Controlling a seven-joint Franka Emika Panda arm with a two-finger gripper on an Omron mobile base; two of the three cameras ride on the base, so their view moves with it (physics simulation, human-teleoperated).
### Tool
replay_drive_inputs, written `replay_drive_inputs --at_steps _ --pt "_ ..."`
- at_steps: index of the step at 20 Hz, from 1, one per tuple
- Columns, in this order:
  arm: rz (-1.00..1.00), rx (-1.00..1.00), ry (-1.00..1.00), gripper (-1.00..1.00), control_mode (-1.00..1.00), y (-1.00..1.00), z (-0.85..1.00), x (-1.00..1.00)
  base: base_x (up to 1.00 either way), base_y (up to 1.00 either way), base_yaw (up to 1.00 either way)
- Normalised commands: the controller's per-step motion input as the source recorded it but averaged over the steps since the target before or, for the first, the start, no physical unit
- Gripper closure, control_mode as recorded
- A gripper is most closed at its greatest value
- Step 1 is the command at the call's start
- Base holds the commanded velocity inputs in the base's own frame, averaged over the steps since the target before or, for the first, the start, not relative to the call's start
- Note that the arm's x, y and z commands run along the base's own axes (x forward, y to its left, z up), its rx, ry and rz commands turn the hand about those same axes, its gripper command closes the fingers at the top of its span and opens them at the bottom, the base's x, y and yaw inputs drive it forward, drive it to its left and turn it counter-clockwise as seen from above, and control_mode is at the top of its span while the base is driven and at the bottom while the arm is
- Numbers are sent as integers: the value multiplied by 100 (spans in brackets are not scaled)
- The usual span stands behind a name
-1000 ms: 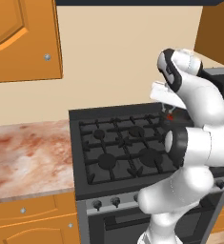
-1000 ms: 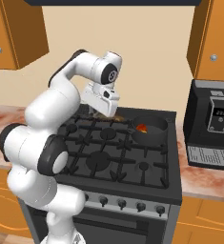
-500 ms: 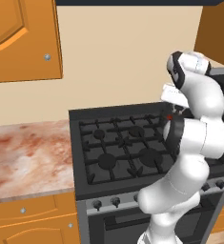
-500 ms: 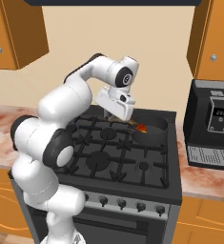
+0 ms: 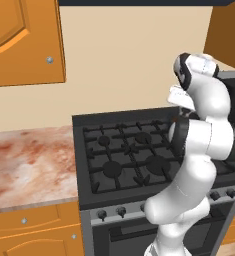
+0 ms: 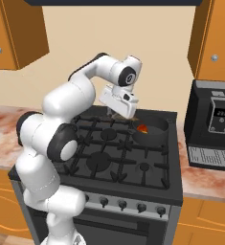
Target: Put the lemon and tomato in the pot. Retrieve the spatula and lightly stir the vegetables in the pot.
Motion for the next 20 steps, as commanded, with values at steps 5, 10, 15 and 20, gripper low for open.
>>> replay_drive_inputs --at_steps 5,10,15,20 --pt "0 9 1 100 -100 -17 0 42 0 0 0" --pt "0 26 10 100 -100 -14 -5 2 0 0 0" --pt "0 12 0 100 -100 -1 -26 0 0 0 0" --pt "0 -1 -5 100 -100 0 -31 9 0 0 0"
